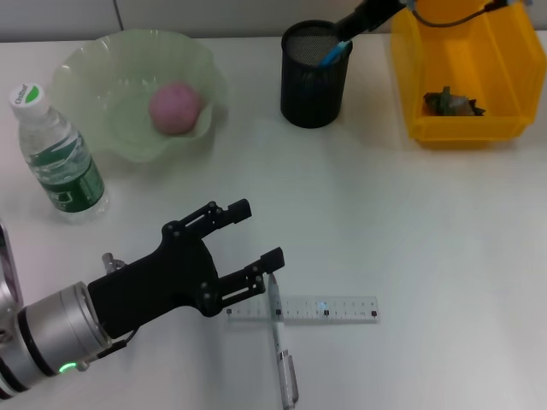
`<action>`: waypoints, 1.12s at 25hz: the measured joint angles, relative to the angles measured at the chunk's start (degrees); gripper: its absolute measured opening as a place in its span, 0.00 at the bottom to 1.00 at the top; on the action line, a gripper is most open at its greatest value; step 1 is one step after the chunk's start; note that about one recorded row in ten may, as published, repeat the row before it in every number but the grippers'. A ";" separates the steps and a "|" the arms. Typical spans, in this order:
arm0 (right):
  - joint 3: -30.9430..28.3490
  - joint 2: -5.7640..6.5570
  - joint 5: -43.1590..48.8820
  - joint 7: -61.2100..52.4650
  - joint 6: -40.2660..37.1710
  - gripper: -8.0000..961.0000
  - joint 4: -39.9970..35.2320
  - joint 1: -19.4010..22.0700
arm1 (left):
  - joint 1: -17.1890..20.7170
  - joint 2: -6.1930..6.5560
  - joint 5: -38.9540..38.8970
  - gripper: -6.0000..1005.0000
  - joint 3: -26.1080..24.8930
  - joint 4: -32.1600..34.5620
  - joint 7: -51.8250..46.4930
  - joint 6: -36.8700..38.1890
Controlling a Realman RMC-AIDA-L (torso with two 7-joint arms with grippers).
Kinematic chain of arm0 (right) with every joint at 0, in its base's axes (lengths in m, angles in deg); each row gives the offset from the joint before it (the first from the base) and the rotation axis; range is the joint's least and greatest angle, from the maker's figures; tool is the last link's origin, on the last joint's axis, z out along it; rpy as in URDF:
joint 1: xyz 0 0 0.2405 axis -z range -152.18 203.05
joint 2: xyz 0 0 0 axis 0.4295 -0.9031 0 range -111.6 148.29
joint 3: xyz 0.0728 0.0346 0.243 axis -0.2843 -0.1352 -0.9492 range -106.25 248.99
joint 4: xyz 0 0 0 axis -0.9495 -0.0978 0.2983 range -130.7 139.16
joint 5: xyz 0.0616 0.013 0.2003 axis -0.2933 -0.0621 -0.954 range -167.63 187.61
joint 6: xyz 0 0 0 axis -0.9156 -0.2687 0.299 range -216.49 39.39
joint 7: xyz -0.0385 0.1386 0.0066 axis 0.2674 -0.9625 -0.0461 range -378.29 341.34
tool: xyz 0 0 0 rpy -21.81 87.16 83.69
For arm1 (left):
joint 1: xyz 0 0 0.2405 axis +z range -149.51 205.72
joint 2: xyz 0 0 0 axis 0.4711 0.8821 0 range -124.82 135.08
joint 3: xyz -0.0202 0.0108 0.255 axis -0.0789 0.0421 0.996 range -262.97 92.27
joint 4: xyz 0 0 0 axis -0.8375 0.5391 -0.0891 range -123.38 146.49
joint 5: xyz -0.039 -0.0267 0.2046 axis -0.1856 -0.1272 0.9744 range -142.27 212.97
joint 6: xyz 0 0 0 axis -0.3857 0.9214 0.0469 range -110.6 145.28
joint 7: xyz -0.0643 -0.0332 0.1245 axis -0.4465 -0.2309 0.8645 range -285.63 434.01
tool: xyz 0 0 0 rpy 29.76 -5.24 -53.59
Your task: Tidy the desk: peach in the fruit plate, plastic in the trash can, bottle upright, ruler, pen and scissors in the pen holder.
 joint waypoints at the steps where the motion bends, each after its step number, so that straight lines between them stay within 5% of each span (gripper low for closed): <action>1: 0.75 0.00 -1.34 0.01 0.59 0.63 -0.71 1.01 | 0.00 0.03 0.00 0.78 0.02 0.10 -0.13 0.05; 9: 3.06 0.05 -16.85 6.19 5.53 0.70 -4.77 10.79 | 0.05 0.17 0.09 0.78 0.09 0.53 -0.52 0.37; 18: 2.61 0.06 -56.73 34.50 5.90 0.70 -3.20 27.12 | 0.08 0.35 0.08 0.78 0.53 2.27 -1.12 2.22; 23: -0.99 0.42 -76.27 55.10 -6.40 0.70 7.40 33.68 | -0.03 0.37 0.07 0.78 0.88 2.80 -1.54 2.79; 28: -6.82 1.93 -76.52 64.02 -19.91 0.70 17.49 34.57 | -0.34 0.40 0.06 0.78 1.25 4.02 -2.59 3.27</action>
